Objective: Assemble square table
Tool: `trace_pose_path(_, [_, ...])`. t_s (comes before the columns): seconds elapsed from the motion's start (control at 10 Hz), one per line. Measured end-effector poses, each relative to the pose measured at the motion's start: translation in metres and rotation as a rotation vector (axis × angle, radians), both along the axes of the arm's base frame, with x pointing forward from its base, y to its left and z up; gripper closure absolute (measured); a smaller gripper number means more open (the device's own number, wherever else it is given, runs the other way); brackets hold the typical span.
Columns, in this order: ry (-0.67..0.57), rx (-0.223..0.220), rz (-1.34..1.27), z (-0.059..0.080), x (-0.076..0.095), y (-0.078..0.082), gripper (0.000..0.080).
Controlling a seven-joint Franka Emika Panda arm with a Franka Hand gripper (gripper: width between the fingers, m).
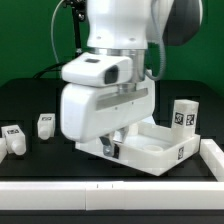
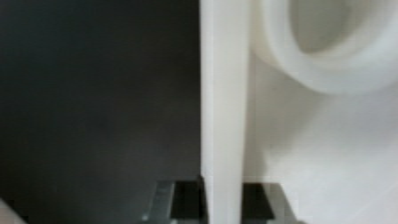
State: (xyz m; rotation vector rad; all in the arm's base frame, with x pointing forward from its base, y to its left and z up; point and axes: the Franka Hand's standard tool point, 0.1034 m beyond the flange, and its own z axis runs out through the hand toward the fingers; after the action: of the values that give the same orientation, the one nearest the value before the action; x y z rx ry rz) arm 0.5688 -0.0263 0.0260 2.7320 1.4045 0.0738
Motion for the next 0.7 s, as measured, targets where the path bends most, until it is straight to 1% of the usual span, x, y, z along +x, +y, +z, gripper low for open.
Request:
trace_pose_path(0.2, [0.015, -0.03, 0.134, -0.002, -0.002, -0.006, 0.0746])
trace_pose_path(0.3, [0.011, -0.046, 0.266, 0.001, 0.002, -0.004, 0.0746])
trace_pose_path(0.4, [-0.014, -0.042, 0.372, 0.01, 0.013, 0.008, 0.0746])
trace_pose_path(0.5, [-0.028, -0.036, 0.439, 0.016, 0.028, 0.032, 0.0746])
trace_pose_path(0.6, [-0.02, -0.034, 0.534, 0.019, 0.047, 0.051, 0.0746])
trace_pose_path(0.7, [-0.041, -0.039, 0.571, 0.02, 0.06, 0.06, 0.0746])
